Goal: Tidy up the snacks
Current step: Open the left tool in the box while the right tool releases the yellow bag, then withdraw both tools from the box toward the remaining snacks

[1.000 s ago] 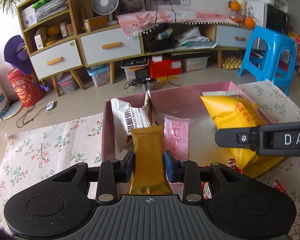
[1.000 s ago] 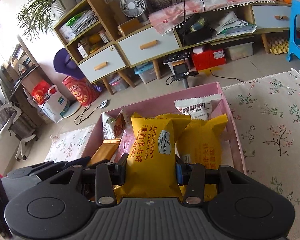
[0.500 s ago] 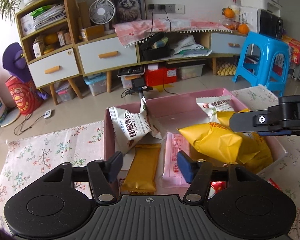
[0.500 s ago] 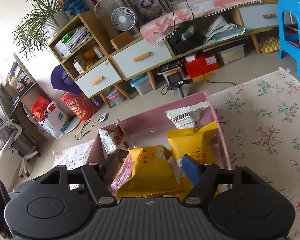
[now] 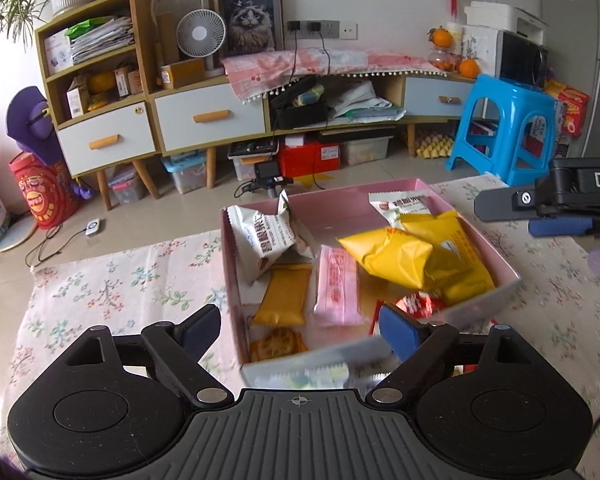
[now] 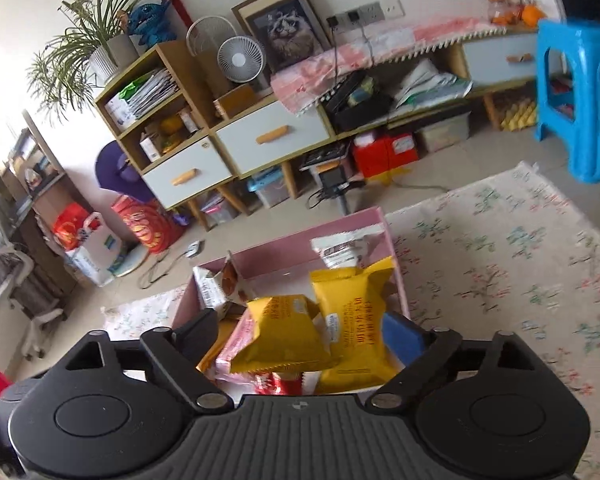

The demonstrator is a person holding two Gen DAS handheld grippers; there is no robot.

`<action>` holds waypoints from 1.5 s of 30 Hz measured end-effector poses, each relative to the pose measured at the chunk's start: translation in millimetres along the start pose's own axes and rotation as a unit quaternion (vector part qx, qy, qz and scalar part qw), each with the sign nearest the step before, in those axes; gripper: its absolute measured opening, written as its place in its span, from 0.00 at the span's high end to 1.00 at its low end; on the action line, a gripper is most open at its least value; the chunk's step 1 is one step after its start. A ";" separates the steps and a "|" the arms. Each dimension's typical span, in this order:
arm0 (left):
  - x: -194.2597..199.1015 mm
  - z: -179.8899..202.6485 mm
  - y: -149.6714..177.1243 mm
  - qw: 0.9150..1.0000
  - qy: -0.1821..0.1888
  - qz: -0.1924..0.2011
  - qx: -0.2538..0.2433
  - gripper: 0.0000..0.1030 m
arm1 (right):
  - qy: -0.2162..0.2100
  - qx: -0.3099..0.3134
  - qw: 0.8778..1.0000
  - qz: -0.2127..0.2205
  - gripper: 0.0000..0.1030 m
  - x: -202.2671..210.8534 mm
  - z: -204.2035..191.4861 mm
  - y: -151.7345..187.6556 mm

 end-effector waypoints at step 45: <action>15.4 13.0 87.1 0.995 0.022 0.063 0.071 0.18 | 0.065 0.191 0.978 -0.048 0.08 9.4 -7.0 113.4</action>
Point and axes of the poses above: each gripper's, at about its wrist camera, not at the fingertips, and x roughly against the way its jaws point, z to its right, y to its underside, the point moved 6 cm from there along -x, roughly the way its jaws point, and after that the axes turned 9 degrees about -x, right-handed, at the moved point
